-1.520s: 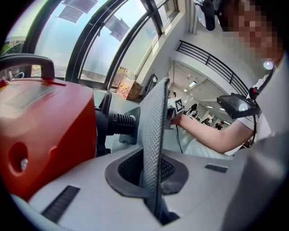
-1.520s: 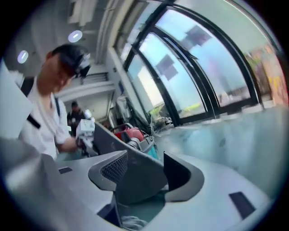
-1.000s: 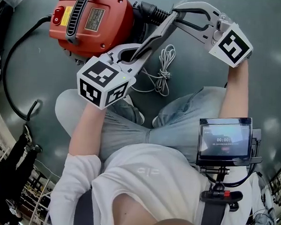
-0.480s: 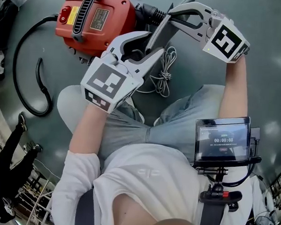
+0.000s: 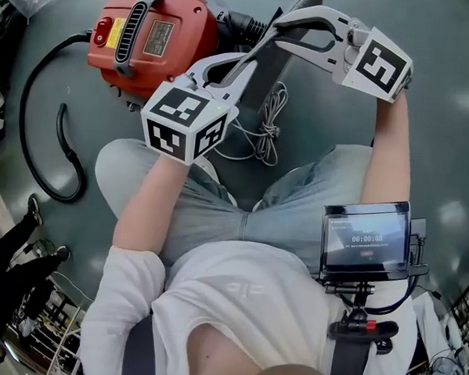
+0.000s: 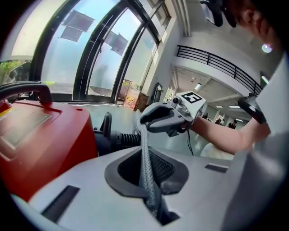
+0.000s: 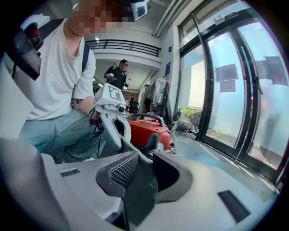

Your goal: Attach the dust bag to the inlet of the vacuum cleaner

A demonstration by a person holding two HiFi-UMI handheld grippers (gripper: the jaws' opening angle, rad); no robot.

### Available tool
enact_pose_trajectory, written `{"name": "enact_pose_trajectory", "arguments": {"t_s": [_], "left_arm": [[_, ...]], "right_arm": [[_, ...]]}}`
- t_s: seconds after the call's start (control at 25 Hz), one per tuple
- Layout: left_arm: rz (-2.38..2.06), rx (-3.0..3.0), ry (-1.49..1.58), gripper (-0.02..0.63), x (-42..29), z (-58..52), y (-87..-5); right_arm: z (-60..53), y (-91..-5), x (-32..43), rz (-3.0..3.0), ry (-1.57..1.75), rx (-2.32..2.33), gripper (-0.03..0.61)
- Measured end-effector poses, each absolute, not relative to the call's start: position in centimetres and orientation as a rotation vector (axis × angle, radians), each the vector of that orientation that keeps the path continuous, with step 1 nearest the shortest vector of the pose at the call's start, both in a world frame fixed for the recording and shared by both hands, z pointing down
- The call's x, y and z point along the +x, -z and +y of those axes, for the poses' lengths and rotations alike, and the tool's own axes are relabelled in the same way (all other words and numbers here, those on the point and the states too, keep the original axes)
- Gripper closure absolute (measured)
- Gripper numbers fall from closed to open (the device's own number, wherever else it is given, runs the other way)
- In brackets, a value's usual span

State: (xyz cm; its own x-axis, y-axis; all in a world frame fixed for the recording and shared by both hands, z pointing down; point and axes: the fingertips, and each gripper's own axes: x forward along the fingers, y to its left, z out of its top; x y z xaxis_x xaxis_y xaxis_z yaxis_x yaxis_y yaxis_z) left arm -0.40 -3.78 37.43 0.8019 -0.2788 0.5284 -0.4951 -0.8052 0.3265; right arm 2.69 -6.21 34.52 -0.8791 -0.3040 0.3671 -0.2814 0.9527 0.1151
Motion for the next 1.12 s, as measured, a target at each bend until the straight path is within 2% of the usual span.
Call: {"name": "enact_pose_trajectory", "arguments": {"t_s": [0.04, 0.12, 0.16, 0.2, 0.24, 0.32, 0.36, 0.52, 0.76, 0.88, 0.92, 0.96, 1.0, 1.04, 1.12], "left_arm": [[-0.573, 2.534, -0.650, 0.595, -0.4, -3.7, -37.4], [-0.570, 2.536, -0.657, 0.595, -0.3, -3.5, -37.3], [-0.571, 2.536, -0.657, 0.595, -0.2, -3.5, -37.3], [-0.571, 2.538, -0.659, 0.595, -0.1, -3.5, -37.2], [-0.571, 2.543, -0.665, 0.595, 0.0, -3.4, -37.3], [-0.566, 2.560, -0.688, 0.595, 0.3, -3.5, -37.4], [-0.559, 2.569, -0.703, 0.595, 0.4, -3.5, -37.5], [-0.503, 2.575, -0.765, 0.595, 1.0, -2.9, -38.0], [-0.559, 2.657, -0.784, 0.595, 0.5, -3.0, -37.6], [-0.573, 2.670, -0.753, 0.595, 0.3, -3.0, -37.0], [-0.572, 2.655, -0.734, 0.595, 0.2, -3.0, -36.9], [-0.571, 2.641, -0.722, 0.595, 0.1, -3.1, -36.9], [-0.569, 2.636, -0.720, 0.595, 0.1, -3.2, -36.9], [-0.563, 2.647, -0.726, 0.595, 0.1, -3.1, -36.8], [-0.552, 2.698, -0.748, 0.595, 0.5, -2.7, -36.2]], "right_arm": [[-6.9, -34.0, 4.1, -2.722, 0.048, 0.486, 0.478], [-9.0, -34.0, 8.5, -2.661, 0.009, 0.647, 0.474], [-10.2, -34.7, 11.0, -2.618, -0.020, 0.728, 0.443], [-11.4, -35.6, 13.0, -2.583, -0.060, 0.798, 0.383], [-12.4, -36.8, 14.4, -2.565, -0.099, 0.850, 0.349], [-13.6, -38.8, 14.8, -2.593, -0.159, 0.856, 0.237], [-13.8, -39.7, 13.8, -2.622, -0.178, 0.799, 0.221], [-13.2, -42.2, 9.8, -2.688, -0.230, 0.502, 0.221], [-15.1, -42.1, 10.1, -2.674, -0.159, 0.500, 0.221], [-13.8, -41.2, 8.5, -2.713, -0.167, 0.351, 0.225], [-13.6, -40.8, 8.2, -2.732, -0.175, 0.312, 0.288], [-13.6, -40.4, 8.0, -2.747, -0.173, 0.292, 0.400], [-13.6, -40.0, 7.9, -2.759, -0.158, 0.287, 0.464], [-13.7, -39.6, 7.8, -2.771, -0.138, 0.290, 0.512], [-13.7, -38.9, 7.7, -2.786, -0.109, 0.313, 0.538]]}}
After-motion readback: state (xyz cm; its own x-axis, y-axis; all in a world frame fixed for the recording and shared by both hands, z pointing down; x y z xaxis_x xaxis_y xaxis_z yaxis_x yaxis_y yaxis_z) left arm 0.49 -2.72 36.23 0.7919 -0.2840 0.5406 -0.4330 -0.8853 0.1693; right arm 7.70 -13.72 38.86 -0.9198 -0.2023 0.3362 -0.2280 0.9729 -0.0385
